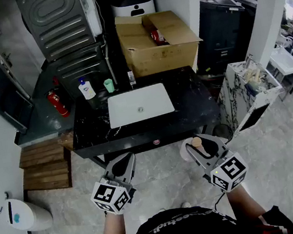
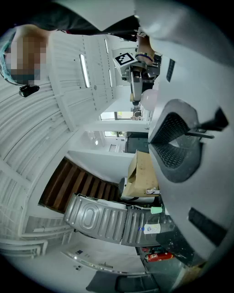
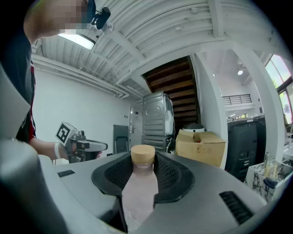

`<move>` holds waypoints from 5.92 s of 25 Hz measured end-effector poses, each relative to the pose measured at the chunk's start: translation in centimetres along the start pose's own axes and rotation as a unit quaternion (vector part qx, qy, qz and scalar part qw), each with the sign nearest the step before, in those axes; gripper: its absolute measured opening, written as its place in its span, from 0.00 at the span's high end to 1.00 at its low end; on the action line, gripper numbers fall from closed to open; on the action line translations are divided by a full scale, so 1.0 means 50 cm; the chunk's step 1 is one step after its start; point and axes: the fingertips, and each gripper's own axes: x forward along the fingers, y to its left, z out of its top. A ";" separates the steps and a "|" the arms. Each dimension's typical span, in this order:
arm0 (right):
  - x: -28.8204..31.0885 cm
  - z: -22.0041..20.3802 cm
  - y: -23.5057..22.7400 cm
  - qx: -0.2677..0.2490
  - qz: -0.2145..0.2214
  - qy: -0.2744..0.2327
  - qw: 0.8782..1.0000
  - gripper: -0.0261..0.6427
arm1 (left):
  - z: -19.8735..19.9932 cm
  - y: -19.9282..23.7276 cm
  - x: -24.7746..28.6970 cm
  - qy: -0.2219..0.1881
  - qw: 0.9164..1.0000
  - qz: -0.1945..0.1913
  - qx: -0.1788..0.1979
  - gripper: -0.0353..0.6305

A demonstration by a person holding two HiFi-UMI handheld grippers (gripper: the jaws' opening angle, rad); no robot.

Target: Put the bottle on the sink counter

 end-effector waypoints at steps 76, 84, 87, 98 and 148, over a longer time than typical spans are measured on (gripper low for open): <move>0.432 0.042 -0.314 0.013 -0.044 -0.015 0.999 0.71 | 0.030 0.396 0.402 -0.023 1.000 -0.006 -0.004 0.93; 0.481 0.030 -0.393 0.014 -0.058 -0.006 0.998 0.71 | 0.019 0.419 0.522 -0.019 0.999 -0.034 -0.009 0.93; 0.498 0.021 -0.444 0.017 -0.065 -0.005 0.998 0.71 | 0.012 0.424 0.583 -0.017 0.999 -0.041 -0.009 0.93; 0.611 -0.021 -0.677 0.023 -0.085 0.000 0.996 0.71 | -0.027 0.479 0.860 -0.009 0.998 -0.057 -0.016 0.93; 1.057 -0.504 -1.148 0.018 -0.117 0.093 0.989 0.63 | -0.334 0.654 1.324 0.045 0.998 -0.028 -0.032 0.93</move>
